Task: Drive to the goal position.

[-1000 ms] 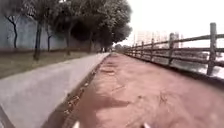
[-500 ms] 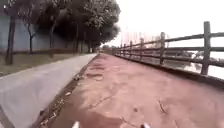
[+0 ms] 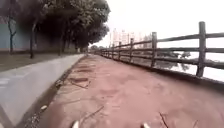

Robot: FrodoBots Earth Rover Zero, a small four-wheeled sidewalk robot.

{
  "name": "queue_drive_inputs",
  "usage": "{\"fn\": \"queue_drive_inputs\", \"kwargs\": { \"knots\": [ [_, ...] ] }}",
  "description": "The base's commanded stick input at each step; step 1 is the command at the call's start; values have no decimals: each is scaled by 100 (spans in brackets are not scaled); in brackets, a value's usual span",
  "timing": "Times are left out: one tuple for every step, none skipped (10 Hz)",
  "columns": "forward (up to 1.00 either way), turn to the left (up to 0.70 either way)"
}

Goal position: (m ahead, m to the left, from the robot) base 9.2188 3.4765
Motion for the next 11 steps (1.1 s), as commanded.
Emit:
{"fn": "queue_drive_inputs", "kwargs": {
  "knots": [
    [70,-24],
    [70,0],
    [70,0],
    [70,0],
    [70,0],
    [70,0],
    [70,0],
    [70,0],
    [70,0],
    [70,35],
    [70,35]
  ]
}}
